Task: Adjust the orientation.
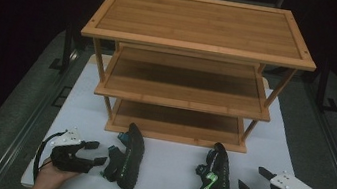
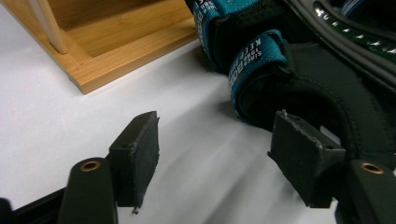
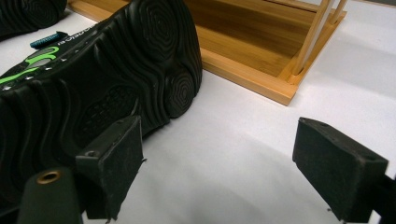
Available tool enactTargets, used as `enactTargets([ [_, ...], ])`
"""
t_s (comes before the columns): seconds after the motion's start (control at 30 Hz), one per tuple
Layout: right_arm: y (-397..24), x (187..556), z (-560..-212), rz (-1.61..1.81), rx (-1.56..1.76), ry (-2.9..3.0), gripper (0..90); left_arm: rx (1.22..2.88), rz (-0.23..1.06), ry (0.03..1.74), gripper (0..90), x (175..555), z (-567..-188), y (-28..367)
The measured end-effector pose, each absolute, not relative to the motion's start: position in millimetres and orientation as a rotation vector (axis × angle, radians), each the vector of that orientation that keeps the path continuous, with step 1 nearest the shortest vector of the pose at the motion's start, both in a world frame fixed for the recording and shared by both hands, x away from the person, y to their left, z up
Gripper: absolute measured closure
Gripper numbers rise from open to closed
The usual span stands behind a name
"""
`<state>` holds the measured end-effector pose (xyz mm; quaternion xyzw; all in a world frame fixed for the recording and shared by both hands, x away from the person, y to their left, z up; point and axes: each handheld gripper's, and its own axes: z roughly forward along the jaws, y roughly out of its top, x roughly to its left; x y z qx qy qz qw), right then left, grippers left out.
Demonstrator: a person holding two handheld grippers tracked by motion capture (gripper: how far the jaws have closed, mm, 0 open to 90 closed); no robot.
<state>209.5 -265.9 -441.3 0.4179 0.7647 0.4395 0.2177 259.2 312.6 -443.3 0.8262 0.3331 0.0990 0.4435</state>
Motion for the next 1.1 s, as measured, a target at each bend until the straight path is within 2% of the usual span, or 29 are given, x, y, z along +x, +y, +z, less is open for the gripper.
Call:
enactTargets([
  [0.07,-266,210,-441,1.216,1.157,2.119,15.6,2.062,0.242,0.824,33.2,260,-444,311],
  [0.23,-266,209,-441,1.219,1.159,2.118,15.6,2.074,0.201,0.807,41.4,263,-445,304],
  [0.53,-266,208,-440,1.217,1.154,2.113,15.6,2.110,0.165,0.809,50.8,267,-447,291],
  [0.77,-268,208,-440,1.218,1.156,2.108,15.6,2.101,0.160,0.782,64.1,268,-443,283],
  [1.1,-268,208,-441,1.216,1.159,2.111,15.6,2.077,0.151,0.786,65.3,267,-439,281],
])
